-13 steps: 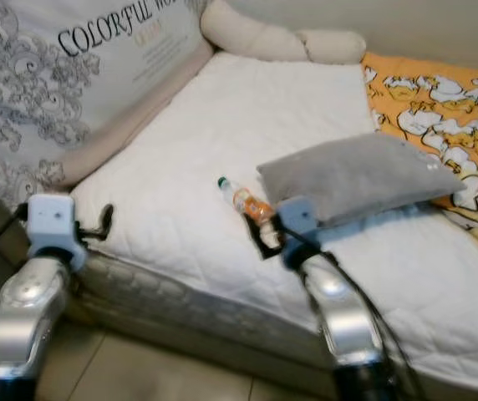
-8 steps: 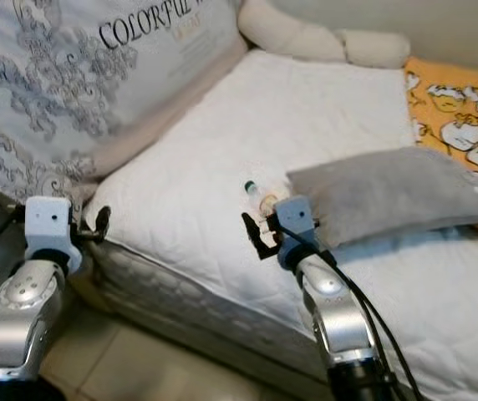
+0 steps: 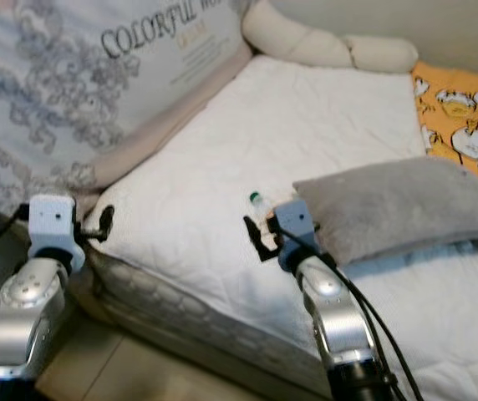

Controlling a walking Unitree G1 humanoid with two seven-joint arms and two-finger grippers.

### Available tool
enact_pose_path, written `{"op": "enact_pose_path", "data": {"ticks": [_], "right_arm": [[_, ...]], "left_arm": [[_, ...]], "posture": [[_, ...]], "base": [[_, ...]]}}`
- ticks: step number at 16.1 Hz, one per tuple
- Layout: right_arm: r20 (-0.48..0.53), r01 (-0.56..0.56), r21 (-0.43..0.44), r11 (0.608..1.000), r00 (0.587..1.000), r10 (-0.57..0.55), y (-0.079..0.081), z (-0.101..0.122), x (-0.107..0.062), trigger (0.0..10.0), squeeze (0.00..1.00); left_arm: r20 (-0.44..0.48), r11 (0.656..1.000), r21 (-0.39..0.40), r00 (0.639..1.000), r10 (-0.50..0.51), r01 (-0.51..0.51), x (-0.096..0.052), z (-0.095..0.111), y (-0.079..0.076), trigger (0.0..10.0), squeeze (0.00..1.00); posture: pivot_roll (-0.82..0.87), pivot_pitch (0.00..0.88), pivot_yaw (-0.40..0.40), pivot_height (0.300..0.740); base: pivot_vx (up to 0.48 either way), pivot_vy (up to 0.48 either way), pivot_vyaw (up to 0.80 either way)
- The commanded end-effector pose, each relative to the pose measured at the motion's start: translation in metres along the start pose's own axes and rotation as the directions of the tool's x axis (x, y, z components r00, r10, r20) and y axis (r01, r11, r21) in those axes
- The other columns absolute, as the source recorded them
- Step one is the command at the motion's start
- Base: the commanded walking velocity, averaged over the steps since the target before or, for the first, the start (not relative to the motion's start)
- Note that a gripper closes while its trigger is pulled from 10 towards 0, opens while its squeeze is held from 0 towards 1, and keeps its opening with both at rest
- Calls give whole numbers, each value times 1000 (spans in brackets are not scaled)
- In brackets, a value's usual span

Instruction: Clean up the room

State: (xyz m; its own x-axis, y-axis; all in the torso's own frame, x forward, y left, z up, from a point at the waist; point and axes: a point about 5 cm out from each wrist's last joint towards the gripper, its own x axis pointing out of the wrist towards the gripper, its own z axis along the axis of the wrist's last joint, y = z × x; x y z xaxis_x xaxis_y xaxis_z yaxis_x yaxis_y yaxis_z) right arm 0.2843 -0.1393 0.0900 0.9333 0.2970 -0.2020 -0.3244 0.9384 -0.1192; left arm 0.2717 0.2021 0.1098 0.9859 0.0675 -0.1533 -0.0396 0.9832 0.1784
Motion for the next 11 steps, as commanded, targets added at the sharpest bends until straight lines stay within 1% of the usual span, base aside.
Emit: {"op": "enact_pose_path", "data": {"ticks": [1, 8, 11], "right_arm": [[12, 21, -10, 1000, 1000, -21, -6, 4, 1, 10000, 0], [12, 28, -18, 999, 1000, -28, -5, 3, 2, 10000, 0], [3, 40, -13, 999, 999, -40, -6, 0, -1, 10000, 0]], "left_arm": [[11, 1000, 9, 1000, -27, 27, 1, 3, -5, 10000, 0], [15, 999, 18, 999, -39, 39, 1, 4, -5, 10000, 0], [11, 998, 29, 999, -48, 47, -2, 2, -2, 10000, 0]], "posture": [[-51, 0, 28, 740], [-49, 0, 29, 740], [-47, 0, 23, 740]], "base": [[296, 0, 0], [297, 0, 0], [296, 0, 0]]}}
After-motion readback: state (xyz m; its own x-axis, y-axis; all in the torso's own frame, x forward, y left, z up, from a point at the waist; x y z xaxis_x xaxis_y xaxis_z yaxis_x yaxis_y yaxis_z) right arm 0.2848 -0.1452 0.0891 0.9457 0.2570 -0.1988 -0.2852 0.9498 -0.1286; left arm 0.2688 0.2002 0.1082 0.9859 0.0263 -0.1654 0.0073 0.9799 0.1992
